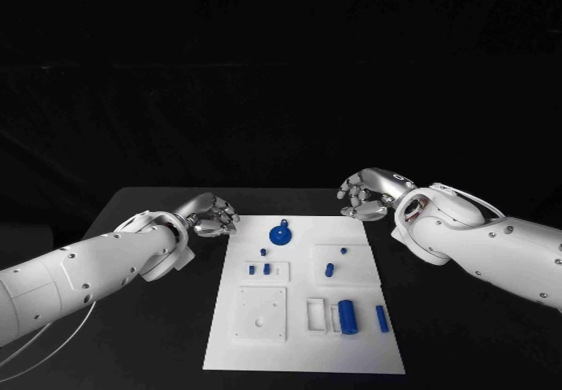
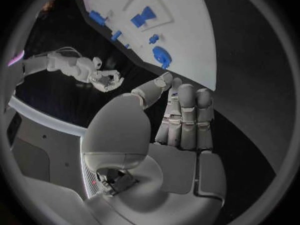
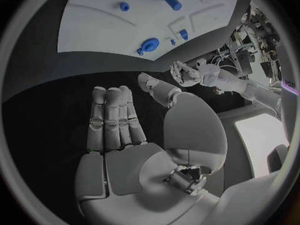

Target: Assemble the parts on the task board

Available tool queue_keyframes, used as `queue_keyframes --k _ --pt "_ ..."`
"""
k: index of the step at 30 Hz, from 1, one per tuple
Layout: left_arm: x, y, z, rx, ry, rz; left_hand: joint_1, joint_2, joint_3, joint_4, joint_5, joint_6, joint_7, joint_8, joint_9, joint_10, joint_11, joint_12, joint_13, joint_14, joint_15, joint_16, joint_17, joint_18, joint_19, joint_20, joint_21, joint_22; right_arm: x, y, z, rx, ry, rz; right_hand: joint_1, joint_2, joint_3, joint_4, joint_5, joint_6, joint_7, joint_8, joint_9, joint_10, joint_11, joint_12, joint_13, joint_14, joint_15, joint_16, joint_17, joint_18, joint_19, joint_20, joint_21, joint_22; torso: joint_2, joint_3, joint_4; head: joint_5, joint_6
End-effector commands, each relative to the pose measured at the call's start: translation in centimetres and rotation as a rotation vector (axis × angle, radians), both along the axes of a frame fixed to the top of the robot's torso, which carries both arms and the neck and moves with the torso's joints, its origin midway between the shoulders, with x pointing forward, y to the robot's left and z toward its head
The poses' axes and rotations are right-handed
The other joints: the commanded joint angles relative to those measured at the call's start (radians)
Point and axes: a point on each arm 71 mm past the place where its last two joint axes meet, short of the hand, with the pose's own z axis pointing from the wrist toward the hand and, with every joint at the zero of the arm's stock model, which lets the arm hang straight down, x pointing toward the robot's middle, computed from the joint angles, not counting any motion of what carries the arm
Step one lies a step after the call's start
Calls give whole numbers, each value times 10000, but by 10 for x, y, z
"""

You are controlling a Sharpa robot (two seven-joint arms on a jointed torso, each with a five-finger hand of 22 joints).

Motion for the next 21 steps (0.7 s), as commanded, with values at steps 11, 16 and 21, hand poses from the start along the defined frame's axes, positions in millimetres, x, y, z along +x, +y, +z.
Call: queue_keyframes --k 11,16,21 --pt "-18 -1 18 -5956 2418 442 -609 187 -127 53 53 -61 44 93 22 -476 169 -8 -36 -278 211 -1028 -531 7 -278 -326 -577 -282 -10 0 -31 -1842 649 1396 898 123 -138 75 162 122 86 281 -22 1356 452 -4982 -4620 1005 457 227 -485 200 889 0 42 118 -14 6 6 -269 2" --pt "-23 -7 18 -6471 2815 125 -885 244 -173 -6 65 -96 35 138 46 -700 349 -21 -118 -858 439 -2264 -1094 -184 -843 -101 -1229 -570 -13 -1 -41 -2476 694 1555 978 165 -140 16 200 284 16 359 -47 1861 433 -5457 -5056 1129 408 286 -565 200 1004 -47 20 174 3 -6 0 -322 -22" --pt "-25 -10 19 -6837 2972 -81 -1056 322 -393 -80 112 -215 78 178 88 -898 544 -13 -281 -2292 1288 -4614 -1920 -562 -2354 671 -2398 -955 -17 1 -52 -2875 952 1699 935 229 -214 -32 237 438 -41 426 -60 2205 397 -5697 -5272 1198 378 311 -624 200 1047 -64 2 223 6 -1 -2 -314 -58"
